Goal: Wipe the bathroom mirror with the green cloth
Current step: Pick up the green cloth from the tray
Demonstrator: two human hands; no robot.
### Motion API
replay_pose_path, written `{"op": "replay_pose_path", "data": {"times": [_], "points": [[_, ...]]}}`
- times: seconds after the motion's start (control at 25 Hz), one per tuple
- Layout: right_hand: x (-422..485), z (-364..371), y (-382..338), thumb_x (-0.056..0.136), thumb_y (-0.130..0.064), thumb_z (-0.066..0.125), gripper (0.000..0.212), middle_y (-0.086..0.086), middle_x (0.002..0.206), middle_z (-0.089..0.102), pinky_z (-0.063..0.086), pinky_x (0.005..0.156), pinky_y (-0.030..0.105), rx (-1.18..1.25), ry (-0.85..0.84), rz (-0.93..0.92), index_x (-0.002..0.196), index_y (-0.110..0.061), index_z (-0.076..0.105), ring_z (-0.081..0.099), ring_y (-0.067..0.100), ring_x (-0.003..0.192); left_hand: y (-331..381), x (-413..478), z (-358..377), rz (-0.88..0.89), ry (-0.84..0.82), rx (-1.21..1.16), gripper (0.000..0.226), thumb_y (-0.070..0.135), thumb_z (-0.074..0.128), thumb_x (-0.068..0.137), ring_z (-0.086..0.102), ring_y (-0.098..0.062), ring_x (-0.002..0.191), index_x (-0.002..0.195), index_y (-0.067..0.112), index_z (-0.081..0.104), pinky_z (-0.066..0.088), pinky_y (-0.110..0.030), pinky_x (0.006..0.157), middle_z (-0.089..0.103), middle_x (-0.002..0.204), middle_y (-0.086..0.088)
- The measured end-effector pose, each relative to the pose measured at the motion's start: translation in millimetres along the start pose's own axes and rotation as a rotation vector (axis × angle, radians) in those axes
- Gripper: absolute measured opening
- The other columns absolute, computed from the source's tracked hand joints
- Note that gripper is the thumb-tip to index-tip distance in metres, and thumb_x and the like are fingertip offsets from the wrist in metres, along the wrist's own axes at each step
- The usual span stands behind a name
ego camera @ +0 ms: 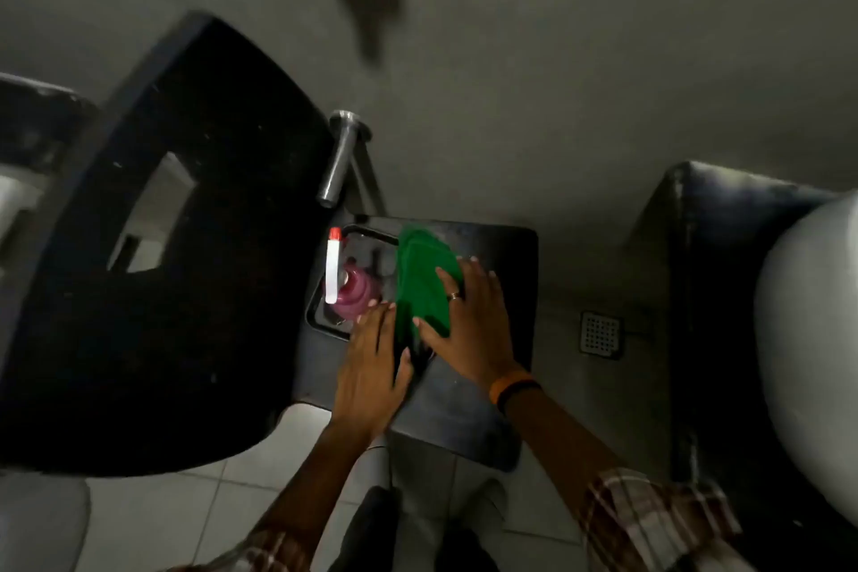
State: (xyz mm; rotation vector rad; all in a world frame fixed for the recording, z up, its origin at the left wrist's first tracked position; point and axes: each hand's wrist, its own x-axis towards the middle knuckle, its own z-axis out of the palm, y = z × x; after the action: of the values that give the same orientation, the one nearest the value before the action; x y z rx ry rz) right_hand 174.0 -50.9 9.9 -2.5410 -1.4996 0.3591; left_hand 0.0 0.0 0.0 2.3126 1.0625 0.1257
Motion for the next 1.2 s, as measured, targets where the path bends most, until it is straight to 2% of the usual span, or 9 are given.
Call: {"op": "replay_pose_path", "data": {"times": [0.24,0.4,0.6,0.72,0.84,0.96,1.08,1.12,1.2], "points": [[52,83,3,0.086,-0.066,0.056,0.081,0.017,0.166,0.023,0.014,0.123,0.065,-0.076,-0.053,-0.020,0.154,-0.028,0.033,0.014,0.038,0.155,-47,18,72,-0.051,-0.049,0.077,0.066,0.031,0.044,0.100,0.014,-0.026,0.156,0.157,0.004,0.025,0.016,-0.046,0.127,0.024,0.166,-0.016],[59,120,5,0.093,-0.058,0.053,0.077,0.012,0.171,0.005,0.006,0.121,0.072,-0.153,-0.064,-0.011,0.159,-0.035,0.019,-0.001,0.038,0.157,-56,19,96,-0.031,-0.037,0.109,0.066,0.030,0.036,0.099,0.010,-0.026,0.157,0.158,0.002,0.022,0.016,-0.049,0.126,0.020,0.167,-0.016],[62,134,-7,0.090,-0.040,0.062,0.076,0.019,0.163,0.031,0.025,0.117,0.068,-0.287,-0.025,0.042,0.157,-0.025,0.028,0.029,0.042,0.150,-53,21,104,-0.060,-0.045,0.100,0.066,0.027,0.037,0.101,0.009,-0.027,0.157,0.159,0.003,0.019,0.008,-0.043,0.128,0.018,0.168,-0.017],[67,130,-11,0.088,-0.018,0.071,0.070,0.025,0.152,0.047,0.042,0.111,0.058,-0.185,-0.001,0.020,0.152,-0.013,0.041,0.046,0.045,0.139,-46,26,97,-0.050,-0.022,0.047,0.065,0.020,0.044,0.100,0.011,-0.026,0.156,0.158,0.003,0.020,0.007,-0.041,0.128,0.018,0.167,-0.017],[74,111,-7,0.084,-0.009,0.074,0.053,0.024,0.130,0.064,0.054,0.096,0.047,-0.138,0.057,-0.009,0.135,-0.007,0.060,0.062,0.041,0.117,-34,28,83,-0.003,0.031,0.030,0.065,0.017,0.045,0.099,0.009,-0.025,0.156,0.158,0.003,0.021,0.001,-0.039,0.126,0.018,0.167,-0.016],[64,64,-3,0.097,-0.018,0.058,0.034,0.019,0.128,0.062,0.046,0.101,0.042,-0.057,0.087,0.049,0.130,-0.010,0.062,0.056,0.037,0.119,-10,25,54,0.069,0.099,0.024,0.065,0.020,0.042,0.100,0.006,-0.023,0.157,0.158,0.004,0.019,-0.006,-0.034,0.127,0.015,0.168,-0.014],[41,1,-11,0.075,-0.004,0.078,0.048,0.025,0.108,0.070,0.059,0.080,0.045,0.050,0.193,-0.020,0.122,-0.001,0.069,0.068,0.043,0.093,33,26,8,0.131,0.192,-0.004,0.065,0.018,0.044,0.098,0.007,-0.022,0.156,0.157,0.004,0.022,-0.002,-0.032,0.127,0.016,0.167,-0.012],[36,-30,-13,0.071,-0.003,0.079,0.055,0.024,0.110,0.070,0.059,0.081,0.046,0.077,0.217,-0.038,0.125,-0.002,0.068,0.068,0.043,0.094,53,29,-13,0.152,0.224,-0.021,0.065,0.019,0.043,0.098,0.006,-0.020,0.156,0.158,0.005,0.022,0.001,-0.034,0.128,0.016,0.167,-0.011],[28,-94,-22,0.081,-0.005,0.068,0.061,0.021,0.131,0.062,0.052,0.100,0.046,0.086,0.267,-0.015,0.141,-0.008,0.056,0.060,0.040,0.115,97,37,-59,0.212,0.301,-0.061,0.064,0.019,0.040,0.096,0.007,-0.018,0.157,0.157,0.004,0.025,0.008,-0.038,0.127,0.020,0.167,-0.011]]}}
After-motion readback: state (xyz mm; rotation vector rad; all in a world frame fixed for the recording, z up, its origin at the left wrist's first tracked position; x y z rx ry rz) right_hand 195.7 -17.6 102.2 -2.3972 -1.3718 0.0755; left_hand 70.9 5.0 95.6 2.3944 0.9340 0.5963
